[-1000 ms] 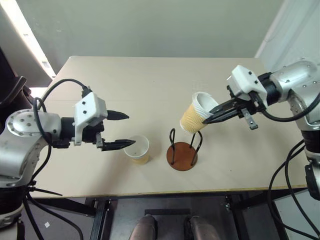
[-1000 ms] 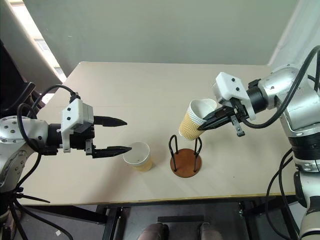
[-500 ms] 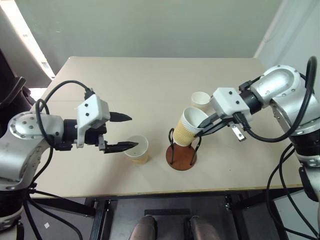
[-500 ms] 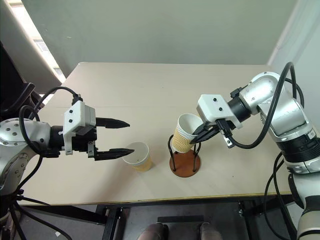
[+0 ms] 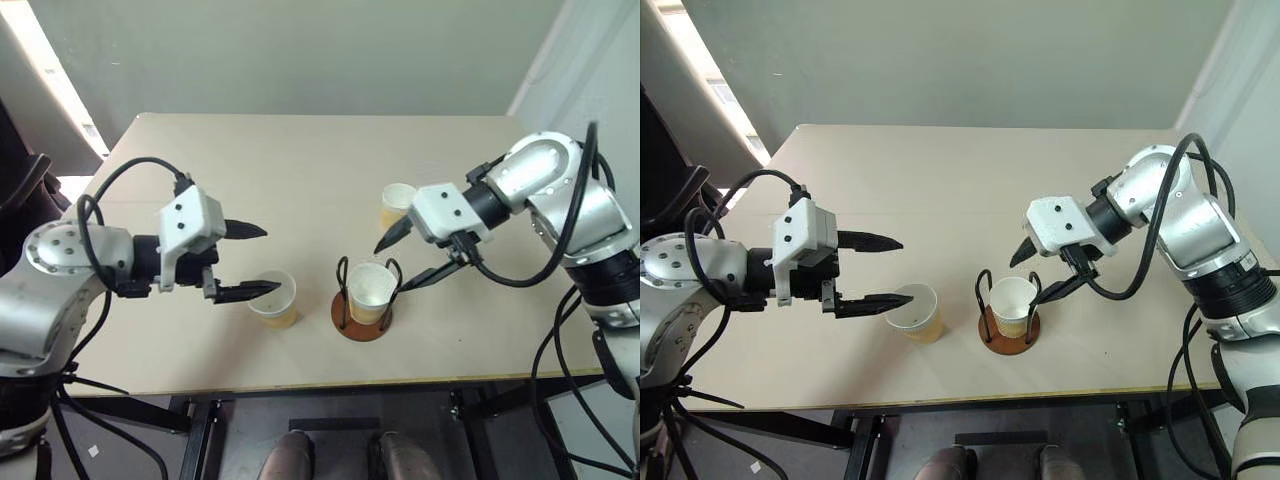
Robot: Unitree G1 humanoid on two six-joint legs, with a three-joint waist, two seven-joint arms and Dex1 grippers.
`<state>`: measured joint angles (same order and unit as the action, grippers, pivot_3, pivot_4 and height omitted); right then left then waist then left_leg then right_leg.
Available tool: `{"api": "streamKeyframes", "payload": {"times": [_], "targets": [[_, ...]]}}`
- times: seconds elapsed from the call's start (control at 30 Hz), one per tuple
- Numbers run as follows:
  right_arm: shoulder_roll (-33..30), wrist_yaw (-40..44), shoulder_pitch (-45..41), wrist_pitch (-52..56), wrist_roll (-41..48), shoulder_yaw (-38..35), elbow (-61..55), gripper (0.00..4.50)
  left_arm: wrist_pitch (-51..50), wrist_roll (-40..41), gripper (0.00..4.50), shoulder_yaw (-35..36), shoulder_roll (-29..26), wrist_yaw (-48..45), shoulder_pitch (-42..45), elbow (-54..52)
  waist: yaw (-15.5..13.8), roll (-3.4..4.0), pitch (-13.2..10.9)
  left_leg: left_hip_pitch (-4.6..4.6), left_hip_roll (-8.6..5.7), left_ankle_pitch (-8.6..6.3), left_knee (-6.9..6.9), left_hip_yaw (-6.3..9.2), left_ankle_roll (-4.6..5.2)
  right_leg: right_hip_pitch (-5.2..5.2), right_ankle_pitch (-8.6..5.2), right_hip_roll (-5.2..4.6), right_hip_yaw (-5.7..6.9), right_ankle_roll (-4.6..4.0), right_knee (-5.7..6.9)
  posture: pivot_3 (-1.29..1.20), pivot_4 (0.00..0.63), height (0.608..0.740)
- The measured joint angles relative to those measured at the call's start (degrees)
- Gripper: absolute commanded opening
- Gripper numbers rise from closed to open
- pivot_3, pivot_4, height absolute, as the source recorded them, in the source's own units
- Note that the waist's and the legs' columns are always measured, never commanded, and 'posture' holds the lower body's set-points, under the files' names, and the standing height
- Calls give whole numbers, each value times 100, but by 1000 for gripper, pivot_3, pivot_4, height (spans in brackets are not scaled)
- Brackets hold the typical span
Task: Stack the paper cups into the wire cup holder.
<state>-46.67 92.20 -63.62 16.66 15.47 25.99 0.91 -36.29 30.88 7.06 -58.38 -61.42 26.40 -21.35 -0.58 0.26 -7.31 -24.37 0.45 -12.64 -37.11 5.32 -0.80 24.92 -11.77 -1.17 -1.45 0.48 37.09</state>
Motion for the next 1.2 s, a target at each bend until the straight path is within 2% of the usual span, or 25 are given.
{"api": "streamKeyframes", "payload": {"times": [0.13, 0.3, 0.37, 0.53, 0.8, 1.13, 1.2], "targets": [[383, -264, -547, -285, -337, -151, 1264, 3237, 360, -628, 4500, -374, 542, 620, 739, 623, 0, 0, 0, 6, 1, 19, 0, 0, 1, -2, 21, 0, -1, -25, -2, 0, 150, 740], [1105, -1482, -1228, -1641, -1262, -314, 4016, 3237, 492, -1217, 4500, -835, 1506, 1428, 1479, 1510, -15, 0, 0, 9, 4, 37, 3, 1, 5, -2, 47, -1, -1, -29, -2, 0, 150, 740], [1301, -1757, -1229, -2085, -1543, -302, 4720, 3237, 495, -1320, 4500, -907, 1682, 1571, 1509, 1643, -17, 1, -1, 3, 4, 35, 7, 0, 2, 6, 72, -1, -1, 14, -4, 0, 150, 740], [1734, -2653, -1452, -2475, -2192, -300, 6196, 3237, 443, -1402, 4500, -953, 1924, 1762, 1501, 1615, -19, 2, -1, -52, 21, 27, 12, -4, -16, 65, 79, 7, 10, 26, -6, 0, 150, 740], [2071, -3678, -1536, -2602, -2893, -300, 7103, 3237, 167, -1324, 4500, -870, 1938, 1922, 1254, 1118, -31, 2, -1, -63, 28, 21, 5, -9, -49, 70, 78, 11, 15, 25, -14, 0, 150, 740], [2209, -3856, -1536, -2338, -3538, -278, 7315, 3237, -192, -1251, 4500, -585, 1680, 2036, 883, 634, -29, 3, -1, -56, 29, 23, 4, -7, -36, 69, 81, 11, 16, 21, -2, 0, 150, 740], [2227, -3944, -1525, -2342, -3651, -265, 7319, 2863, -258, -1247, 4500, -577, 1655, 2047, 831, 554, -29, 2, -1, -56, 29, 24, 4, -7, -36, 69, 82, 11, 16, 20, -1, 0, 150, 740]]}}
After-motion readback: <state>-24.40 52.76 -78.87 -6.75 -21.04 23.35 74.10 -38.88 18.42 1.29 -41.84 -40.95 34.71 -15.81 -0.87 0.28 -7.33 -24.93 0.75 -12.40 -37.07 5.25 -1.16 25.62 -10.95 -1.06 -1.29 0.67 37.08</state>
